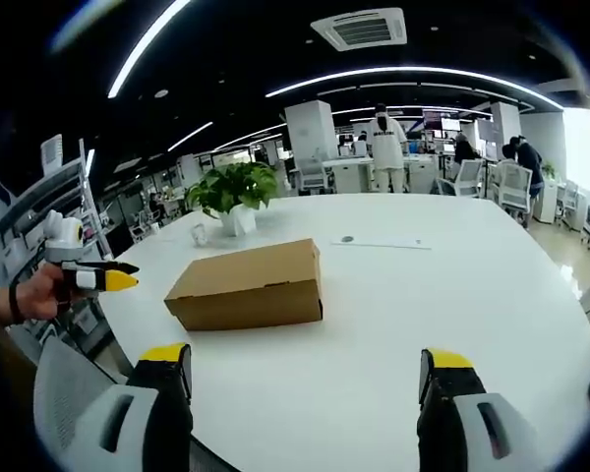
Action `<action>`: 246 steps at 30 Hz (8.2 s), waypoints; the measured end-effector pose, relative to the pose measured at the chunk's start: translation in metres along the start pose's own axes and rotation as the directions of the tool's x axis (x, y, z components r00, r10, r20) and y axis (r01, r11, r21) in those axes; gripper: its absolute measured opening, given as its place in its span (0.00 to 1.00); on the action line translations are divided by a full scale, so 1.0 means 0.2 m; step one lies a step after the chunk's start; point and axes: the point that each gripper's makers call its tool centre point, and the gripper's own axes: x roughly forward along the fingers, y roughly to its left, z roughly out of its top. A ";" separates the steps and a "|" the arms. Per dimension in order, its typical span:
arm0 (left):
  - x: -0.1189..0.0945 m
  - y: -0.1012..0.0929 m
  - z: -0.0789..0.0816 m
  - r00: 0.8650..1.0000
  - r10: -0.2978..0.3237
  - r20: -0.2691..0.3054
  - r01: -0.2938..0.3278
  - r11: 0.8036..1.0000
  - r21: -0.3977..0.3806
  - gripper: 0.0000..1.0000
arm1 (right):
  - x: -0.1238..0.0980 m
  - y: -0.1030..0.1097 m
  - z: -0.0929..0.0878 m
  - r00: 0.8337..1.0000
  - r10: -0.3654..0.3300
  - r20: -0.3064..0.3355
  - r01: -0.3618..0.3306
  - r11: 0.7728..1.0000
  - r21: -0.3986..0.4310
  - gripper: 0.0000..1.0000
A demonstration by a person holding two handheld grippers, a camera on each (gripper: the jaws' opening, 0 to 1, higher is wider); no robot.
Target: Operate the shoe box by opening the lid, removing the specified soft item, and placing it in the target area until the item is outside and the box remains undamaged.
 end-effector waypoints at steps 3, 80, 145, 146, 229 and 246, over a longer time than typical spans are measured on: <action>0.00 0.00 0.00 1.000 -0.002 -0.003 0.002 1.000 0.002 0.76 | 0.00 0.00 0.00 1.000 0.001 -0.001 -0.001 1.000 0.002 0.96; 0.06 0.05 -0.07 0.999 -0.010 -0.040 0.010 1.000 -0.010 0.74 | 0.17 0.08 -0.02 0.993 0.094 -0.076 -0.099 0.993 -0.060 0.89; 0.51 0.25 -0.28 0.983 0.005 -0.184 -0.009 1.000 -0.021 0.65 | 1.10 0.13 0.04 0.930 0.275 -0.244 -0.328 0.920 -0.216 0.67; 0.52 0.25 -0.28 0.983 0.003 -0.185 -0.007 1.000 -0.019 0.65 | 1.10 0.14 0.04 0.929 0.278 -0.243 -0.332 0.918 -0.218 0.66; 0.14 0.34 -0.22 0.992 -0.018 -0.124 0.024 0.999 0.045 0.54 | 0.90 0.41 0.01 0.907 0.336 -0.253 -0.400 0.876 -0.268 0.51; 0.11 0.34 -0.15 0.992 -0.074 -0.099 0.084 0.991 0.102 0.57 | 0.86 0.43 0.13 0.913 0.350 -0.209 -0.396 0.882 -0.256 0.51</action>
